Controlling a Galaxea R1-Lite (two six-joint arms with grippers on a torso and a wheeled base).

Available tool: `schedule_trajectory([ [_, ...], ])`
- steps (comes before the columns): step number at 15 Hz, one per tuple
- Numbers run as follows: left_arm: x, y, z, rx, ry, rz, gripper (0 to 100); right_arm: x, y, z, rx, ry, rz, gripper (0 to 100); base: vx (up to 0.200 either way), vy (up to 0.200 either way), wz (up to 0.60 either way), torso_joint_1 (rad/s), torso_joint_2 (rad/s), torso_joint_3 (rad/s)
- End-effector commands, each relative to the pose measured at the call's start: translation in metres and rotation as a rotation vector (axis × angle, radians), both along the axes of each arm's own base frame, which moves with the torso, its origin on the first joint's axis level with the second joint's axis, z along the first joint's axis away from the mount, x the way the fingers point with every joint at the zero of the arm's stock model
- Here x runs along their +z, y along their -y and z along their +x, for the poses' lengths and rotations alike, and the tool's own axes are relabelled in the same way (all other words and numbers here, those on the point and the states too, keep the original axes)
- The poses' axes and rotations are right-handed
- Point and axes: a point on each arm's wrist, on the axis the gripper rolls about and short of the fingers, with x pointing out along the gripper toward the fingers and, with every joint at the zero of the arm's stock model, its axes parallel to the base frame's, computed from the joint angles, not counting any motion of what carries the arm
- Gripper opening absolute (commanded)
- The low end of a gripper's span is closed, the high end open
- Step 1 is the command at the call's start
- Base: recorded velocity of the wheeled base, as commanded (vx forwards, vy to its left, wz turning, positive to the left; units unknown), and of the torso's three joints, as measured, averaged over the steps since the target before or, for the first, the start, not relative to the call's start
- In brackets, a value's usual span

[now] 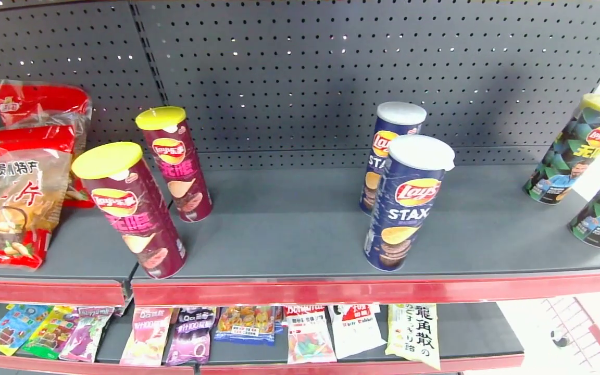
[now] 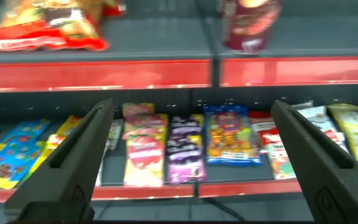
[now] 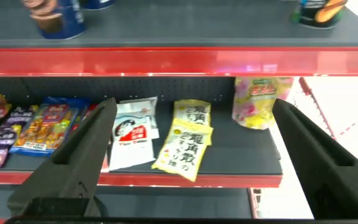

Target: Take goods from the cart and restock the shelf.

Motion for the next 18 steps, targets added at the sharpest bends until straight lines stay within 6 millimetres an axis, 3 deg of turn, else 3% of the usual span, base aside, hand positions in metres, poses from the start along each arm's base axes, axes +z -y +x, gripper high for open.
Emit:
schedule_trajectory([
  [1, 0.0002, 0.0000, 0.0000, 0.001, 0.000, 0.000, 100, 0.0000, 0.0000, 0.0000, 0.001, 0.000, 0.000, 100, 0.000, -0.200, 0.00, 0.002, 0.00, 0.007],
  [11, 0.0002, 0.0000, 0.0000, 0.001, 0.000, 0.000, 100, 0.0000, 0.0000, 0.0000, 0.001, 0.000, 0.000, 100, 0.000, -0.200, 0.00, 0.002, 0.00, 0.000],
  [18, -0.0002, 0.0000, 0.0002, 0.001, -0.002, 0.000, 100, 0.0000, 0.0000, 0.0000, 0.001, 0.000, 0.000, 100, 0.000, 0.000, 0.00, 0.000, 0.00, 0.000],
])
